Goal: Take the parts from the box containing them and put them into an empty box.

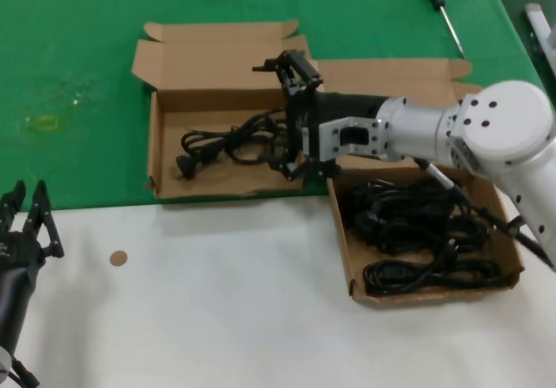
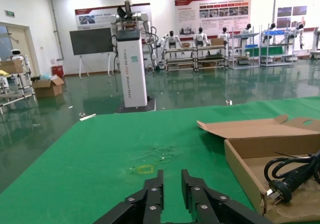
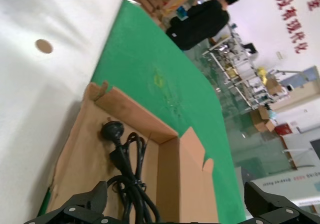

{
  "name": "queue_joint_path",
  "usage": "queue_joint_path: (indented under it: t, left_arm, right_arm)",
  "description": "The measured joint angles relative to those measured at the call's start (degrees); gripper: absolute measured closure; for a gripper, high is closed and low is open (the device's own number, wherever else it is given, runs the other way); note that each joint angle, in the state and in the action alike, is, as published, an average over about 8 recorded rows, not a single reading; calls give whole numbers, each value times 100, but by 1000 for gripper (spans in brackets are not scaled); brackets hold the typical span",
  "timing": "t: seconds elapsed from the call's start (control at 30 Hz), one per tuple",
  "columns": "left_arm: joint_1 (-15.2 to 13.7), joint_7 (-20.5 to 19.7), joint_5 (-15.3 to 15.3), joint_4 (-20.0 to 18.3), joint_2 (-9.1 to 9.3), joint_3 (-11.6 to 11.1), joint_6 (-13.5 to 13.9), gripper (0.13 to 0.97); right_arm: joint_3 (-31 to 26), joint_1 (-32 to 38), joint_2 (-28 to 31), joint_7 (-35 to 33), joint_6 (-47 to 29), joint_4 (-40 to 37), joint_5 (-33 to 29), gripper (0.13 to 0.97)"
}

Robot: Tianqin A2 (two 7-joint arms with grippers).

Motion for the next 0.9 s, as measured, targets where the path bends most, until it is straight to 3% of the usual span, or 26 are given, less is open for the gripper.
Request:
queue_joint_path:
  t: [0.23,0.53,0.8,0.9]
  left_arm:
    - [0,0,0,0,0,0,0,872]
    - [0,0,-1,0,0,0,0,733]
    - [0,0,0,0,0,0,0,523]
    - [0,0,0,0,0,0,0,523]
  right_arm:
    - [194,-397,-4,302,316,284,141,135]
    - [493,-1018,-10,768,805,724,358,129]
    - [767,-1579,-15,1194,1251,1126,557,129]
    - [869,-1790,-17,1351,1416,1275,631,129]
